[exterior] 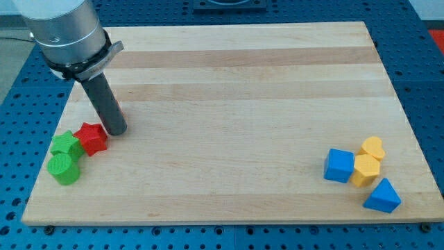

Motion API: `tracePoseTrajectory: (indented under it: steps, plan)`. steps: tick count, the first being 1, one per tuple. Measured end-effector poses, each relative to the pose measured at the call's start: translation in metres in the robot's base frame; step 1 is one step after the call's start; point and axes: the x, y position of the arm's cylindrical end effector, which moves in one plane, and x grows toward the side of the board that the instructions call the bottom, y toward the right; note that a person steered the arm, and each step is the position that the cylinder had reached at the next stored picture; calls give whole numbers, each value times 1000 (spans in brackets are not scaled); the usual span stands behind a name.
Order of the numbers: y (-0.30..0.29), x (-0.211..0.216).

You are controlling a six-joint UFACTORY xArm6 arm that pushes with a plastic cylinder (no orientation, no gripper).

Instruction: Move your arm to the right of the yellow hexagon

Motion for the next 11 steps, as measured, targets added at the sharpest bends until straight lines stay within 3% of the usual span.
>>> tracePoseTrajectory:
  steps: [1, 2, 3, 6, 7, 8, 9, 11]
  plan:
    - [1, 0]
    - [55, 0]
    - [143, 0]
    - [514, 13]
    - [524, 67]
    - [470, 76]
    - [471, 81]
    - [404, 85]
